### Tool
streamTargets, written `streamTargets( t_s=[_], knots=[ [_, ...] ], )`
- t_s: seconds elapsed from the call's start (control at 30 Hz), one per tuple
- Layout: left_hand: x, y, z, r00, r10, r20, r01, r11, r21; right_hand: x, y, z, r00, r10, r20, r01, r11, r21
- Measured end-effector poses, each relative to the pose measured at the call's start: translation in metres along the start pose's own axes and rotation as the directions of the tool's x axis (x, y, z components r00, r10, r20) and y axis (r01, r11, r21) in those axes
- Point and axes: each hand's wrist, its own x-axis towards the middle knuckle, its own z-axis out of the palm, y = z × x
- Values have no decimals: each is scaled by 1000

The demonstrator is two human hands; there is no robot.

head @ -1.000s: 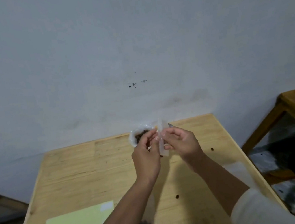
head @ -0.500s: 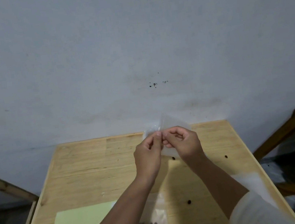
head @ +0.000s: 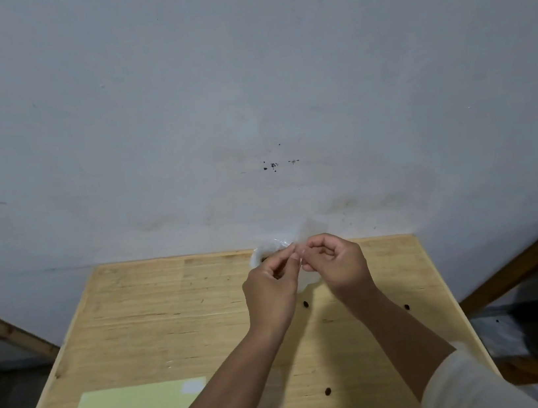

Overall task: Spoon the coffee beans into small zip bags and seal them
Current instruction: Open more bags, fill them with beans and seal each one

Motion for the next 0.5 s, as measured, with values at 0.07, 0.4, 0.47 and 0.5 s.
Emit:
streamTargets(
  t_s=[0.07,0.4,0.47,0.5],
  knots=[
    [1,-2,5,998,12,-66,-9,999,41,2,1,0,999,-37,-26,36,998,-46],
    [-3,-1,21,971,152,-184,-112,971,213,8,11,0,999,-43,-7,43,996,-82],
    [-3,-5,23,968,172,-185,-125,963,238,10,11,-3,1000,5,-2,-6,999,-48],
    [-3,-7,23,964,176,-199,-124,961,248,11,10,-4,1000,12,-4,-12,998,-55]
  ],
)
